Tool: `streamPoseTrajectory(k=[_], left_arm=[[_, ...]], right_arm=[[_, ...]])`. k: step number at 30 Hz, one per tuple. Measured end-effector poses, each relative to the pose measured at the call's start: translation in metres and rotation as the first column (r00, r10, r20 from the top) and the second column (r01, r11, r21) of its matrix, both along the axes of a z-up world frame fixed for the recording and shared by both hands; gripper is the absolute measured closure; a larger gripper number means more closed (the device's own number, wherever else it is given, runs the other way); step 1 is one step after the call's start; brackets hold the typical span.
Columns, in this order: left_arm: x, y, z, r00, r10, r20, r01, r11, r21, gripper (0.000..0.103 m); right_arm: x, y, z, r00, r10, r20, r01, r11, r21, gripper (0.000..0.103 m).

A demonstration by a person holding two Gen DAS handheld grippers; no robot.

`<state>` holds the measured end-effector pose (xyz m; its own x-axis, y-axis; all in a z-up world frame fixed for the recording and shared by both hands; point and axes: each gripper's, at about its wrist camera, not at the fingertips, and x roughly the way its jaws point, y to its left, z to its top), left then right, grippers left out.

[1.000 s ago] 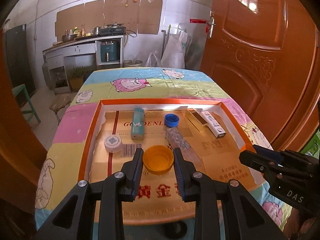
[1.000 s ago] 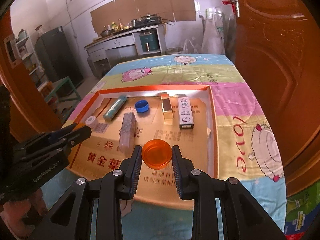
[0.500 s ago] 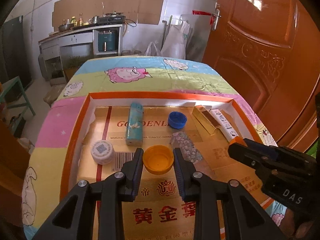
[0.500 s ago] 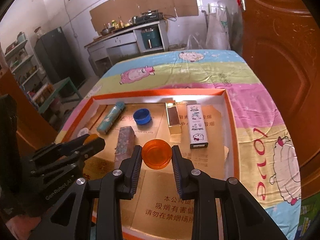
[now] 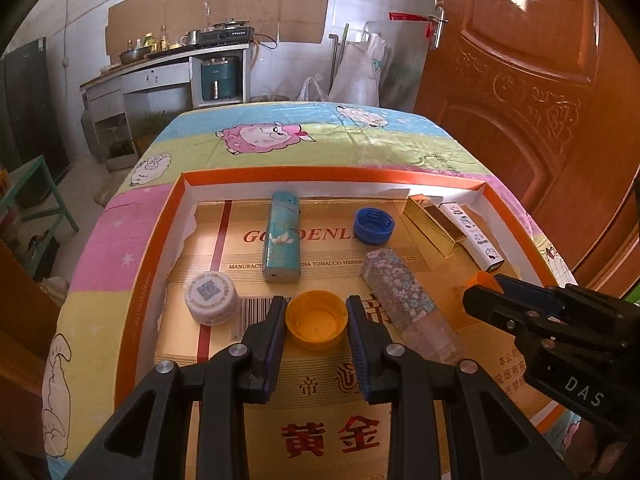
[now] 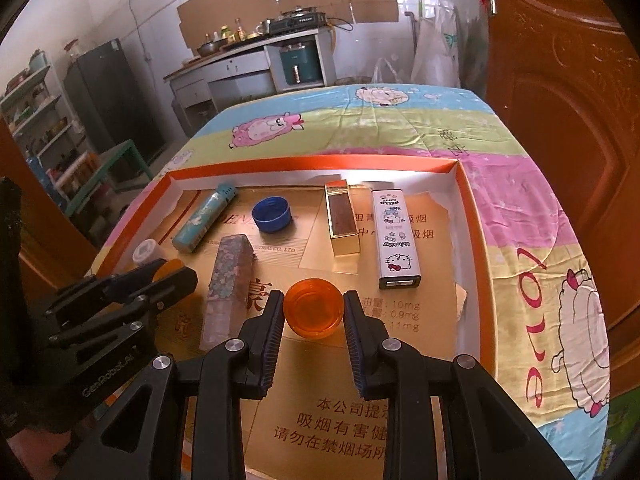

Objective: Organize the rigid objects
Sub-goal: 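Carry the yellow-orange cap with the left tool while the right tool carries the orange cap into the tray, then open the left tool releasing its cap while the right tool releases the orange cap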

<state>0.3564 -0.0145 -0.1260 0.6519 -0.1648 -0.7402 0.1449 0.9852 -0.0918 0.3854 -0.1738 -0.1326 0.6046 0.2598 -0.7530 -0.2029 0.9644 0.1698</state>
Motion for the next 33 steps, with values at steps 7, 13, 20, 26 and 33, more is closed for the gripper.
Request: streamPoseTrajectory(k=[7, 13, 20, 26, 33], left_arm=[[0.0004, -0.001, 0.0, 1.0, -0.003, 0.011, 0.003, 1.0, 0.016, 0.073], [0.001, -0.0008, -0.0004, 1.0, -0.004, 0.011, 0.004, 1.0, 0.019, 0.073], [0.0018, -0.0007, -0.0017, 1.0, -0.004, 0.014, 0.004, 1.0, 0.025, 0.073], [0.0033, -0.0003, -0.0023, 1.0, 0.001, 0.016, -0.002, 1.0, 0.02, 0.073], [0.0026, 0.0031, -0.001, 1.0, 0.012, 0.024, -0.012, 1.0, 0.017, 0.072]], right_arm=[[0.0023, -0.0001, -0.0041, 1.0, -0.008, -0.008, 0.008, 1.0, -0.001, 0.073], [0.0034, -0.0008, -0.0049, 1.0, -0.007, -0.012, 0.007, 1.0, 0.0, 0.073], [0.0053, -0.0014, -0.0062, 1.0, -0.01, -0.017, 0.01, 1.0, -0.001, 0.072], [0.0056, -0.0019, -0.0075, 1.0, -0.01, -0.013, 0.01, 1.0, -0.004, 0.072], [0.0054, -0.0011, -0.0086, 1.0, -0.005, -0.009, 0.005, 1.0, 0.002, 0.055]])
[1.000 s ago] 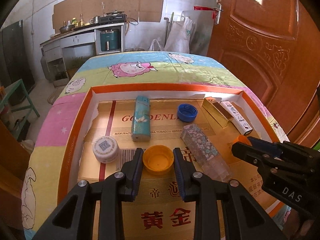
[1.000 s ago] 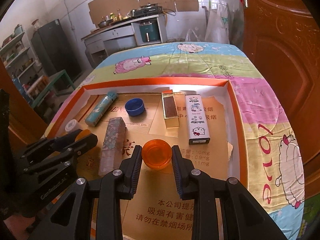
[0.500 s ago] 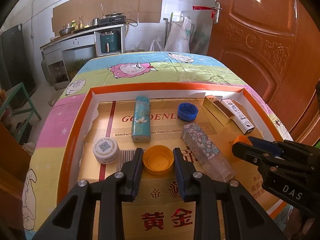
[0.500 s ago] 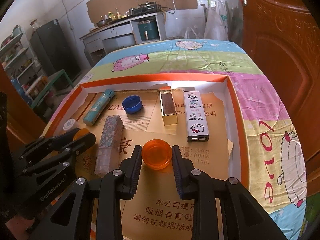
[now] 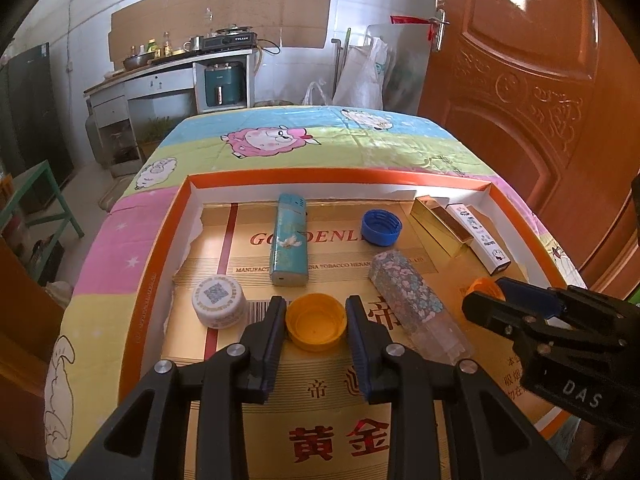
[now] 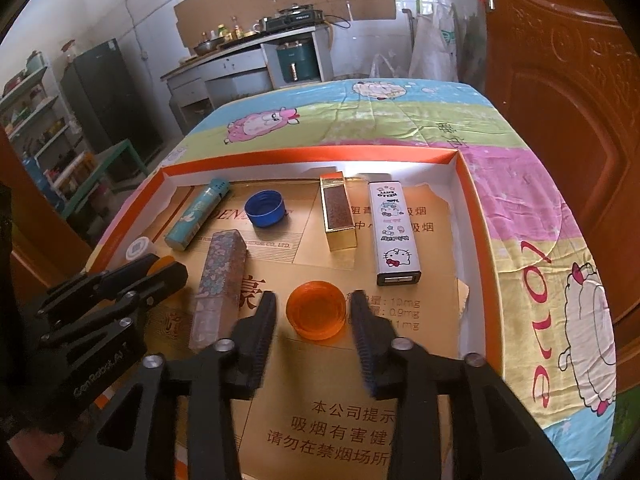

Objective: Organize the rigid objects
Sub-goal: 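Open the left tool releasing its cap while the right tool releases the orange cap, then withdraw both tools from the tray toward the red and black caps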

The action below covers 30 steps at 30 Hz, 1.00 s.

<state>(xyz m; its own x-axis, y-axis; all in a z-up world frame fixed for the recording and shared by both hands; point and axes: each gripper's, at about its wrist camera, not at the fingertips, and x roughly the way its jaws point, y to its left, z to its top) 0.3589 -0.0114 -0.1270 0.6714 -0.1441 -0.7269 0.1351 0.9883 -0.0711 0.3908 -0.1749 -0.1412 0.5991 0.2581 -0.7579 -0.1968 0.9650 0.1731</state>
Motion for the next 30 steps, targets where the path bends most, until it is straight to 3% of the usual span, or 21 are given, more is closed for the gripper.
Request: streamPoseTrajectory(k=[7, 11, 30], left_arm=[[-0.002, -0.001, 0.001, 1.0, 0.0, 0.01, 0.0, 1.0, 0.007, 0.072], [-0.005, 0.001, 0.004, 0.999, 0.01, 0.032, -0.01, 1.0, 0.008, 0.054], [-0.012, 0.006, 0.012, 0.998, -0.003, 0.062, 0.004, 1.0, -0.023, 0.053]], right_arm=[[-0.001, 0.0, 0.001, 1.0, -0.003, 0.006, 0.003, 1.0, 0.005, 0.055], [-0.002, -0.001, 0.002, 1.0, -0.004, 0.009, 0.004, 1.0, 0.012, 0.055], [-0.013, -0.006, 0.009, 0.998, -0.015, 0.055, 0.014, 0.999, 0.032, 0.055]])
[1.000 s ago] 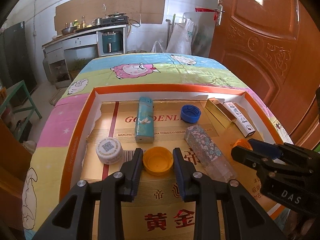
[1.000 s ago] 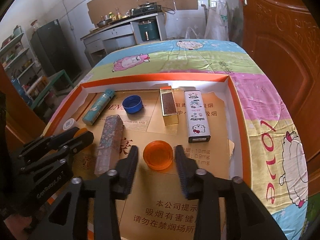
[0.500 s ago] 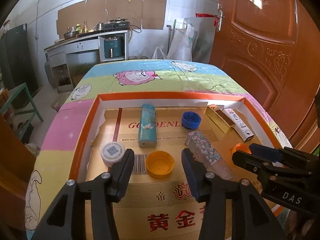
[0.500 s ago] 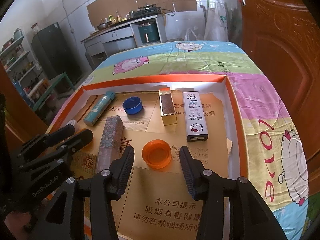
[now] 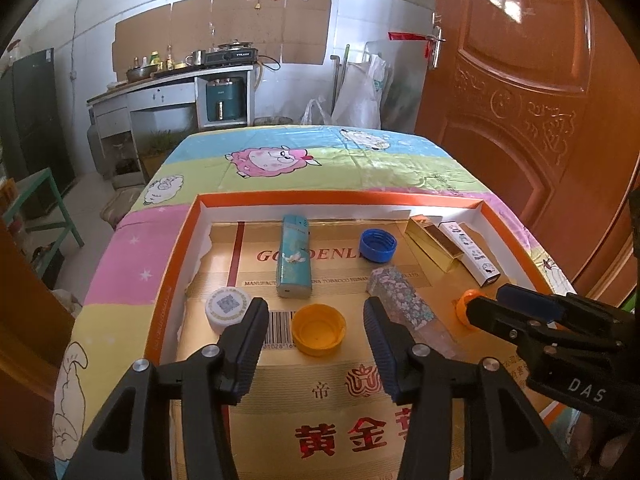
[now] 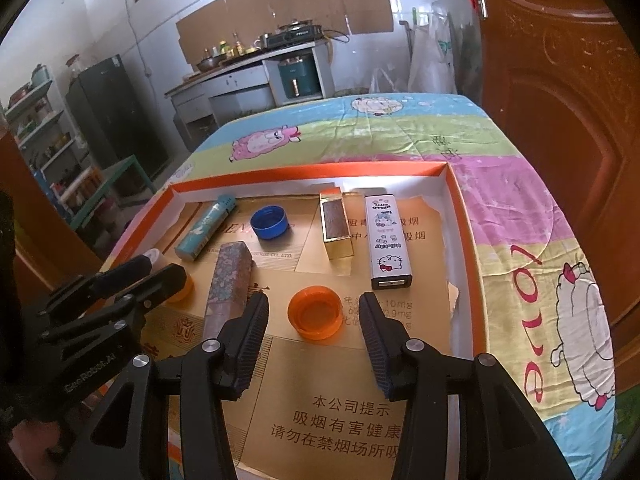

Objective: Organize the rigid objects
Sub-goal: 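Withdraw both tools from the tray toward the red and black caps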

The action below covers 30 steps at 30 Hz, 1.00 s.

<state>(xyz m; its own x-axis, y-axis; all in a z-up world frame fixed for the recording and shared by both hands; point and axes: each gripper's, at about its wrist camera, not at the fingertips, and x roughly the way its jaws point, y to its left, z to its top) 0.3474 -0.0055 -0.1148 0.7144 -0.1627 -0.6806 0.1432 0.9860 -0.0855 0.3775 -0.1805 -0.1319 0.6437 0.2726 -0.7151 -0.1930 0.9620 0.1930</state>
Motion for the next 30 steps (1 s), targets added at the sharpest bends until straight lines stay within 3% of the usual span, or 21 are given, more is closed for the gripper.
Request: streamPoseTrajectory(k=[17, 30], left_arm=[[-0.009, 0.001, 0.021, 0.998, 0.005, 0.057, -0.002, 0.998, -0.067, 0.051], [-0.074, 0.005, 0.061, 0.988, 0.057, 0.145, -0.045, 0.996, -0.082, 0.051]], right_arm=[[-0.012, 0.006, 0.014, 0.995, 0.008, 0.099, -0.008, 1.0, 0.001, 0.055], [-0.072, 0.009, 0.052, 0.985, -0.071, 0.158, 0.068, 0.997, 0.019, 0.054]])
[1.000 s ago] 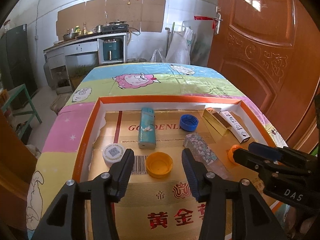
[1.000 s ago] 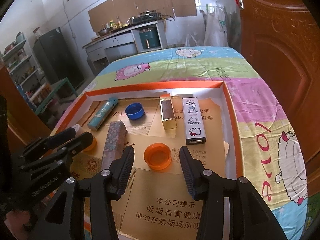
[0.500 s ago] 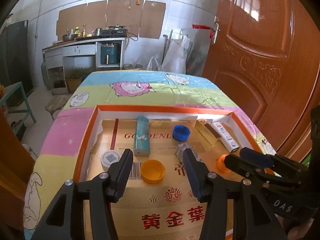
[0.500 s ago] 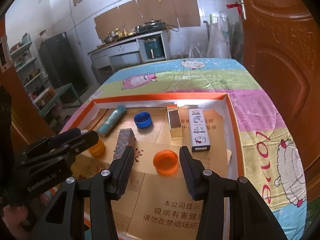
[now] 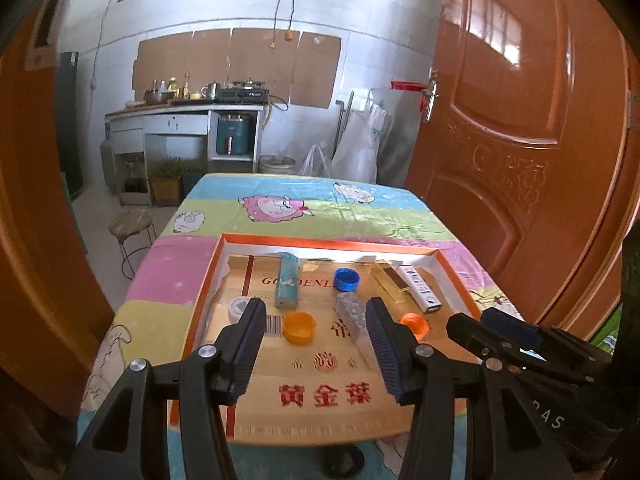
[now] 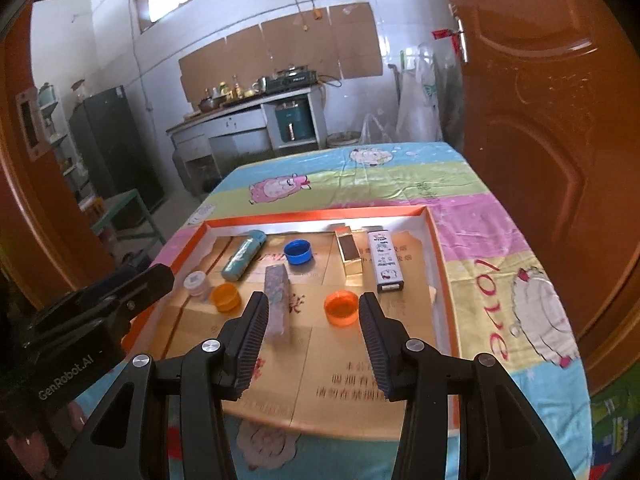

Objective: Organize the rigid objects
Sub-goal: 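Withdraw both tools from the tray toward the red and black caps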

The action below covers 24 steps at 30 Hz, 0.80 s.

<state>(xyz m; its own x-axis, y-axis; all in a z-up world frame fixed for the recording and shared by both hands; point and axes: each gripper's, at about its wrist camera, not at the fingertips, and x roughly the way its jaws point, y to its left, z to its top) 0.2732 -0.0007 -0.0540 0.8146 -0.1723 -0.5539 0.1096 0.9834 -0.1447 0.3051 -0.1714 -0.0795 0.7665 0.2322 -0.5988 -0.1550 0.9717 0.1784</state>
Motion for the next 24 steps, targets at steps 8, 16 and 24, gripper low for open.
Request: streamPoseTrajectory(k=[8, 16, 24], left_arm=[[-0.047, 0.002, 0.022, 0.998, 0.033, 0.062, -0.032, 0.999, -0.002, 0.051], [-0.083, 0.009, 0.034, 0.995, 0.06, 0.078, -0.061, 0.998, 0.01, 0.051], [-0.117, 0.013, 0.038, 0.991, 0.096, 0.088, -0.099, 0.995, 0.03, 0.051]], right_arm=[[-0.043, 0.005, 0.021, 0.999, -0.016, 0.034, 0.017, 1.0, -0.019, 0.054], [-0.082, 0.011, 0.036, 0.998, -0.014, 0.059, 0.015, 1.0, -0.023, 0.054], [-0.121, 0.022, 0.047, 0.995, -0.003, 0.097, 0.008, 0.999, -0.053, 0.054]])
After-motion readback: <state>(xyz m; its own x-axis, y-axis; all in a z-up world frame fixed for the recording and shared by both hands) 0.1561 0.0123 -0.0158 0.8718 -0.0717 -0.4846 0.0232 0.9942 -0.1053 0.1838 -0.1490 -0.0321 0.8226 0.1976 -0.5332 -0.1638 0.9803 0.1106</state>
